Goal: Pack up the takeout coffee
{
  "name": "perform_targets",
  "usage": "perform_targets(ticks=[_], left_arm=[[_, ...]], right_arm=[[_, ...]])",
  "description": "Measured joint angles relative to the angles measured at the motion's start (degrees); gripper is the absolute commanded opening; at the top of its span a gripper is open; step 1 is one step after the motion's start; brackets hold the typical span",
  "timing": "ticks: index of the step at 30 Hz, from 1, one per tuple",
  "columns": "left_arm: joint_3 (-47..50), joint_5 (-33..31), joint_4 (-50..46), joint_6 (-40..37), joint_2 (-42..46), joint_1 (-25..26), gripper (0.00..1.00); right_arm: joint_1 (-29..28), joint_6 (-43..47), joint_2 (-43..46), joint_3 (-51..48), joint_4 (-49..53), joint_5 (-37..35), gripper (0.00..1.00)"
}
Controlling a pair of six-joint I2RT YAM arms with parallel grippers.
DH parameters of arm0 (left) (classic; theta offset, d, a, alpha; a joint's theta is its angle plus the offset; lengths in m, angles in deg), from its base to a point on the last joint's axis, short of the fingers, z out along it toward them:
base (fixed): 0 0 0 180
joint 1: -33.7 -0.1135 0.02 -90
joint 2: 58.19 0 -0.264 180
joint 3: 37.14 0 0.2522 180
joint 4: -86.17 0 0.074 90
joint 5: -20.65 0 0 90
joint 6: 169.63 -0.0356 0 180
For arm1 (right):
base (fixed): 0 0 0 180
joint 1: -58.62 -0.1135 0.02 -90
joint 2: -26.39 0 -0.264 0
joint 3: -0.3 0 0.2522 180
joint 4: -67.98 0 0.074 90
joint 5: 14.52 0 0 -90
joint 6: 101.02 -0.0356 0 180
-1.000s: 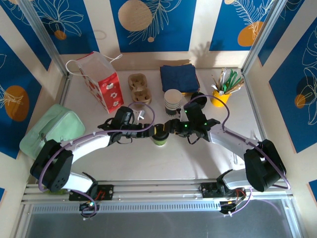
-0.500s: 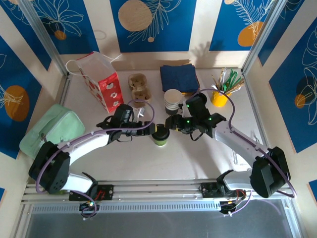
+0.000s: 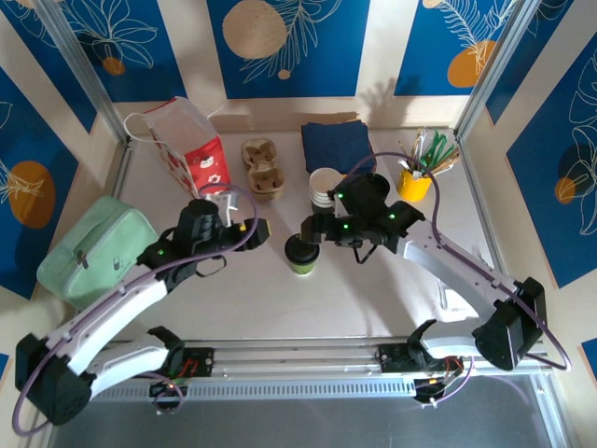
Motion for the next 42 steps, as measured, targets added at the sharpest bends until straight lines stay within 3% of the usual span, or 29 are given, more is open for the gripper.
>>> perform_targets(ticks=[6, 13, 42], left_arm=[[1.84, -6.4, -5.01, -1.31, 6.99, -0.42, 0.82], [1.99, -8.37, -7.63, -2.19, 8.22, -0.9, 0.82], [4.04, -8.66, -8.55, -2.38, 9.77, -1.62, 0.84]], right_arm=[[-7.72, 1.29, -7.45, 7.85, 7.32, -10.8, 0.89], [-10.43, 1.97, -13.46, 10.93, 11.1, -15.82, 0.89], [-12.92, 2.93, -23.78, 16.87, 14.08, -19.47, 0.84]])
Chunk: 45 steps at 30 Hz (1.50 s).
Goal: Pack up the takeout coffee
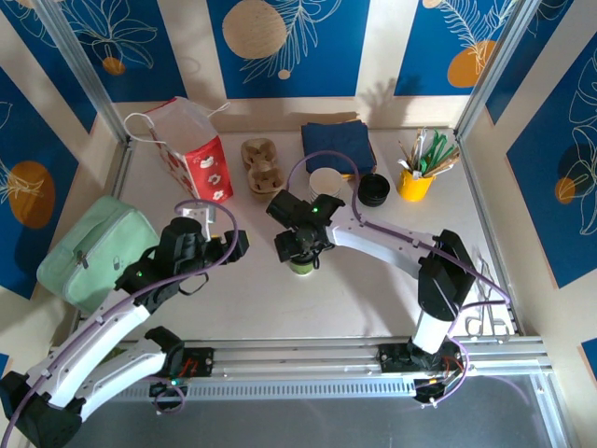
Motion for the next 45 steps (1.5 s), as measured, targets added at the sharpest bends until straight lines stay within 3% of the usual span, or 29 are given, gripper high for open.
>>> perform_targets(ticks=[22, 37, 45], left_arm=[[0.81, 0.02, 0.0, 0.02, 0.0, -0.11, 0.84], [0.83, 0.44, 0.0, 0.02, -0.04, -0.28, 0.84], [0.83, 0.46, 0.0, 0.02, -0.04, -0.37, 0.84]], right_arm=[[2.91, 0.09, 0.85, -1.42, -0.24, -2.12, 0.72], [16.17, 3.15, 12.52, -12.5, -1.14, -2.43, 0.7], [24.5, 7.21, 14.34, -15.34, -2.01, -2.47, 0.7]])
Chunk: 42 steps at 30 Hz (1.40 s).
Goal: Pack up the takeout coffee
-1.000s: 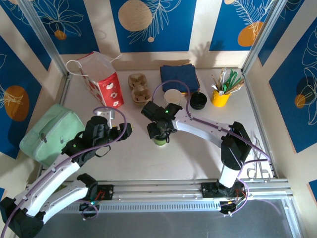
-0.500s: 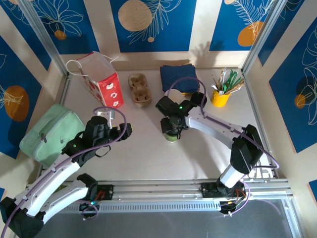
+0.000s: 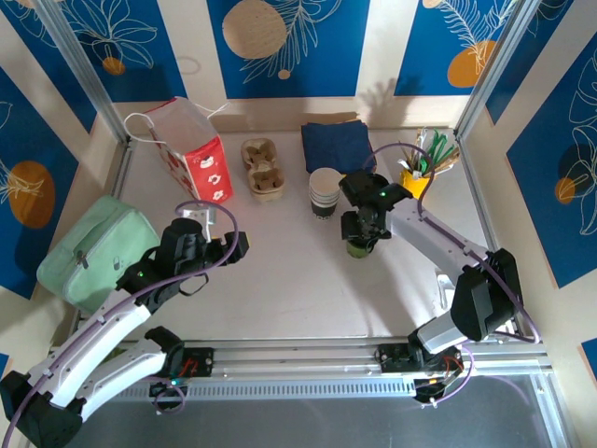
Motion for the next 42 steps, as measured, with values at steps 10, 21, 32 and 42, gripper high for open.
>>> perform_targets(ticks=[10, 21, 32, 42], left_arm=[[0.0, 0.63, 0.02, 0.17, -0.13, -0.02, 0.84], [0.0, 1.53, 0.09, 0.7, -1.25, -0.02, 0.84], [0.0, 2.16, 0.7, 1.07, -2.16, -0.02, 0.84], [-0.02, 2.14, 0.94, 1.05, -2.95, -0.02, 0.84]], right_arm=[[13.25, 3.56, 2.29, -0.55, -2.56, 0.87, 0.71], [22.29, 5.46, 0.61, -0.52, -5.81, 2.08, 0.71], [24.94, 5.46, -2.4, 0.66, -6.23, 1.97, 0.75], [25.49, 5.44, -4.15, 2.69, -5.64, 2.62, 0.81]])
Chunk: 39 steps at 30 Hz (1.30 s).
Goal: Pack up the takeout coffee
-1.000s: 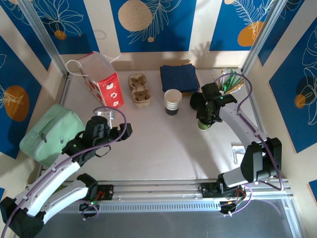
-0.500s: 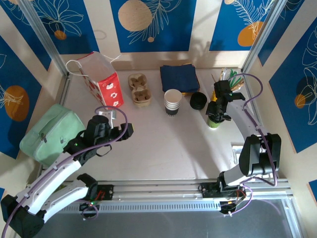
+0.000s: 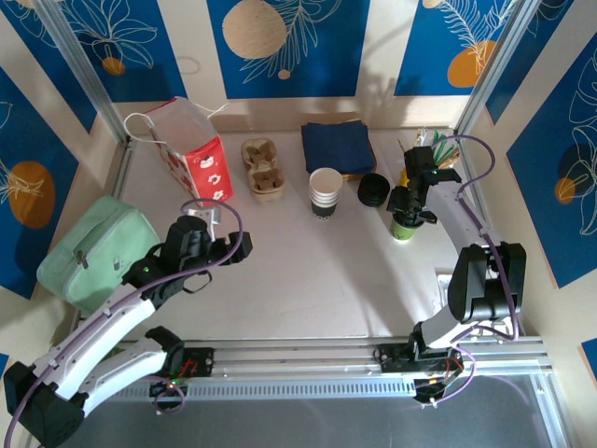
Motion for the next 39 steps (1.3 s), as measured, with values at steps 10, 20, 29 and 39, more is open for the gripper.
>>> perform_targets(ticks=[10, 20, 29, 39], left_arm=[[-0.46, 0.0, -0.07, -0.02, -0.46, 0.0, 0.84], [-2.82, -0.04, -0.79, -0.22, -1.99, 0.0, 0.85], [-7.69, -0.04, -2.03, 0.26, -9.2, 0.0, 0.85], [-15.54, -2.62, -0.9, 1.09, -22.45, -0.04, 0.84]], right_arm=[[0.59, 0.02, 0.76, 4.26, 3.21, 0.59, 0.83], [-0.35, -1.66, 16.41, 5.46, 4.79, 16.02, 0.81], [-7.89, -7.91, 25.46, -2.67, -5.79, 34.58, 0.8], [-20.0, -8.17, 24.96, -11.41, -22.21, 34.1, 0.79]])
